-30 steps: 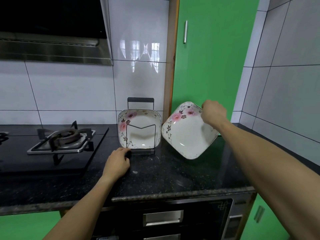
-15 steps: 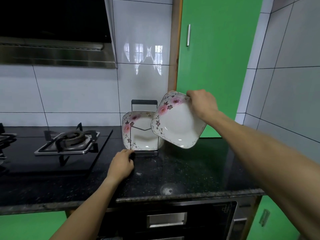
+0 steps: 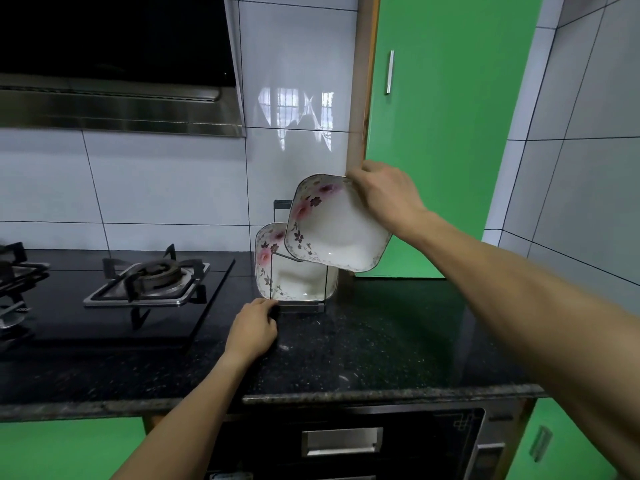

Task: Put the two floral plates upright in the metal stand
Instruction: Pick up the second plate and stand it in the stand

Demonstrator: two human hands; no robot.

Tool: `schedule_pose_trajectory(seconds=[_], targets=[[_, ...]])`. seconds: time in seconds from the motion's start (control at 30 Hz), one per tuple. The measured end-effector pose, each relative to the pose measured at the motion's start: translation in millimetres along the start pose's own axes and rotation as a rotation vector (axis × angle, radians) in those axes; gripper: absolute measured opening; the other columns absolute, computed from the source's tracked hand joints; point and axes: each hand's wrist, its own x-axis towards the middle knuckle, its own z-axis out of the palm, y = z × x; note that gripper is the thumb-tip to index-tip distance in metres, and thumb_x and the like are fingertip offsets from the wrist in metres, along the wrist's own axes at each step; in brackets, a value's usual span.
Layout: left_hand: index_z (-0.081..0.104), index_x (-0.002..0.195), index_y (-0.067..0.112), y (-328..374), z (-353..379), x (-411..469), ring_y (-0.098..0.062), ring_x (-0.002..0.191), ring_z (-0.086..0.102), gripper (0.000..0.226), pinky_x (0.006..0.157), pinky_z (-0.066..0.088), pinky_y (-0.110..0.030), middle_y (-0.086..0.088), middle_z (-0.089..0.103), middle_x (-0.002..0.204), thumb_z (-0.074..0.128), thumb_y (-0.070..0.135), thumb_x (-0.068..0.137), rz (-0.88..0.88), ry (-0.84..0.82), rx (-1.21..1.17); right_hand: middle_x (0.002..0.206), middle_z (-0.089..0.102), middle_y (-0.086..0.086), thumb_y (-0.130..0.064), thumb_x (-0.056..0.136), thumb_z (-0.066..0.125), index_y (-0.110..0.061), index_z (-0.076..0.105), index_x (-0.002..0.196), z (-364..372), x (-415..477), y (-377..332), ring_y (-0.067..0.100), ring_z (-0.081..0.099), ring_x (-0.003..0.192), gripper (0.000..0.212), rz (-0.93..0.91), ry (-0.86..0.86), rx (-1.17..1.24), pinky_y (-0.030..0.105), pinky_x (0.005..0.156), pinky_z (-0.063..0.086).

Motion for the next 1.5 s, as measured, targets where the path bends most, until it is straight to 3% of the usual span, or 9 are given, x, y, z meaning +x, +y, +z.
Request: schedule_pose_trajectory(seconds=[0.17, 0.3, 0.43, 0.63, 1.5], targets=[[0.062, 0.132, 0.014, 1, 0, 0, -0.026, 0.121, 0.055, 0.048, 0.1, 0.048, -0.042, -0.005, 0.061, 0.134, 0.048, 0.007, 0.086, -0.003, -0.004, -0.003, 0.088, 0.053, 0.019, -0.001, 0.089, 0.045, -0.007, 0.059, 0.117, -8, 2, -13, 0.033, 0.052, 0.076, 0.031, -0.104, 0.062, -0.02, 0.034, 0.055, 0.03], [0.062, 0.131, 0.014, 1, 0, 1, -0.027, 0.12, 0.056, 0.047, 0.099, 0.049, -0.042, -0.005, 0.061, 0.133, 0.048, 0.007, 0.087, -0.003, -0.004, 0.0, 0.071, 0.051, 0.015, 0.009, 0.077, 0.059, -0.004, 0.065, 0.1, -10, 4, -26, 0.022, 0.031, 0.06, 0.027, -0.194, 0.109, -0.04, 0.027, 0.045, 0.026], [0.064, 0.129, 0.014, 1, 1, 0, -0.027, 0.119, 0.057, 0.047, 0.098, 0.049, -0.041, -0.006, 0.063, 0.13, 0.049, 0.007, 0.085, -0.002, 0.006, 0.009, 0.062, 0.048, 0.01, 0.01, 0.063, 0.07, -0.006, 0.066, 0.084, -8, 6, -37, 0.024, 0.043, 0.053, 0.027, -0.254, 0.143, -0.139, 0.022, 0.041, 0.021], [0.064, 0.128, 0.013, 0, 1, 1, -0.028, 0.117, 0.057, 0.048, 0.096, 0.049, -0.04, -0.006, 0.063, 0.129, 0.048, 0.006, 0.084, 0.0, 0.018, 0.002, 0.061, 0.051, 0.007, 0.014, 0.053, 0.07, -0.007, 0.067, 0.081, -4, 10, -48, 0.024, 0.048, 0.053, 0.035, -0.361, 0.167, -0.212, 0.021, 0.041, 0.019], [0.062, 0.131, 0.013, -3, 5, 3, -0.029, 0.12, 0.055, 0.048, 0.098, 0.049, -0.044, -0.006, 0.061, 0.133, 0.047, 0.008, 0.086, 0.002, 0.003, 0.015, 0.062, 0.054, 0.005, 0.012, 0.052, 0.068, -0.008, 0.066, 0.077, 22, 14, -64, 0.022, 0.05, 0.052, 0.032, -0.366, 0.126, -0.251, 0.02, 0.04, 0.018]])
